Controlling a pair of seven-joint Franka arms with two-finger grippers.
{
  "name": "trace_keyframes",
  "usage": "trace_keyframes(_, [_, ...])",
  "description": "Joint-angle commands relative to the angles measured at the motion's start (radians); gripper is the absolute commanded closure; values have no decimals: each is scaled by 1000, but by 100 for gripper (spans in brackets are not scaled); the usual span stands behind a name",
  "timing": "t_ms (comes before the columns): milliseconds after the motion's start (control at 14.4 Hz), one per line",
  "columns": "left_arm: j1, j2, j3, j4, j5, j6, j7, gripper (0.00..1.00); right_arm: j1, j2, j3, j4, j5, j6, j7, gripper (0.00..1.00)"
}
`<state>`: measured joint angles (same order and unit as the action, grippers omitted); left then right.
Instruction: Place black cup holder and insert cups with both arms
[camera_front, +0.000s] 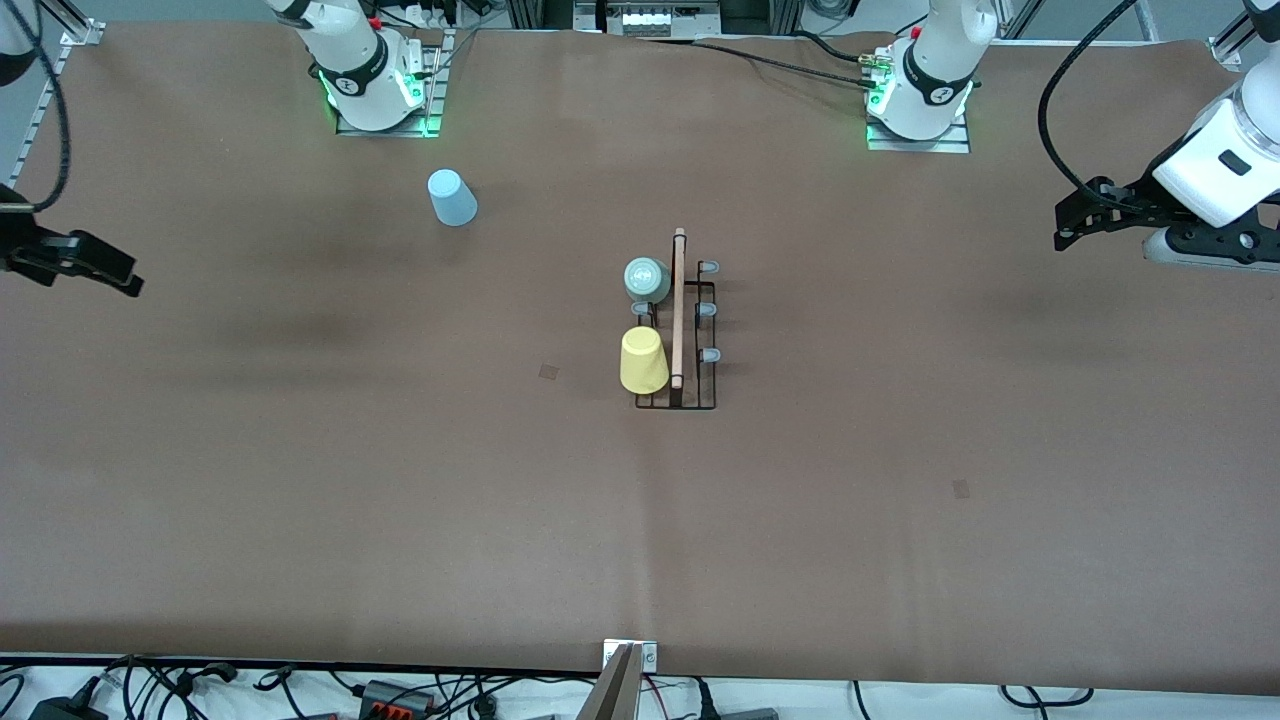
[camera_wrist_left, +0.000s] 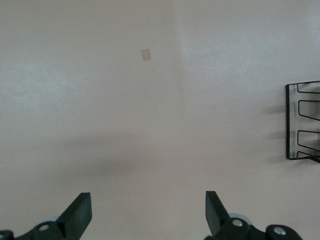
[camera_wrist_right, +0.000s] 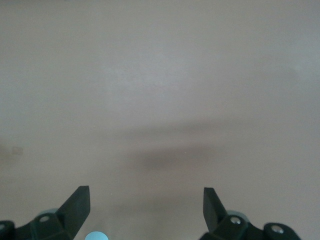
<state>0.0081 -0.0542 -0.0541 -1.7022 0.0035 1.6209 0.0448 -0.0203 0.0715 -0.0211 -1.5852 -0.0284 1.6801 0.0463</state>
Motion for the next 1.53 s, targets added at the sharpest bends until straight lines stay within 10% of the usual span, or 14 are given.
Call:
trace_keyframes(0, [-4, 14, -1, 32, 21, -21, 4, 0, -35, -15, 66, 5, -16, -20, -26, 0])
trace_keyframes(1458, [-4, 23, -1, 44, 19, -24, 4, 0, -40, -22, 69, 10, 10, -42, -22, 0])
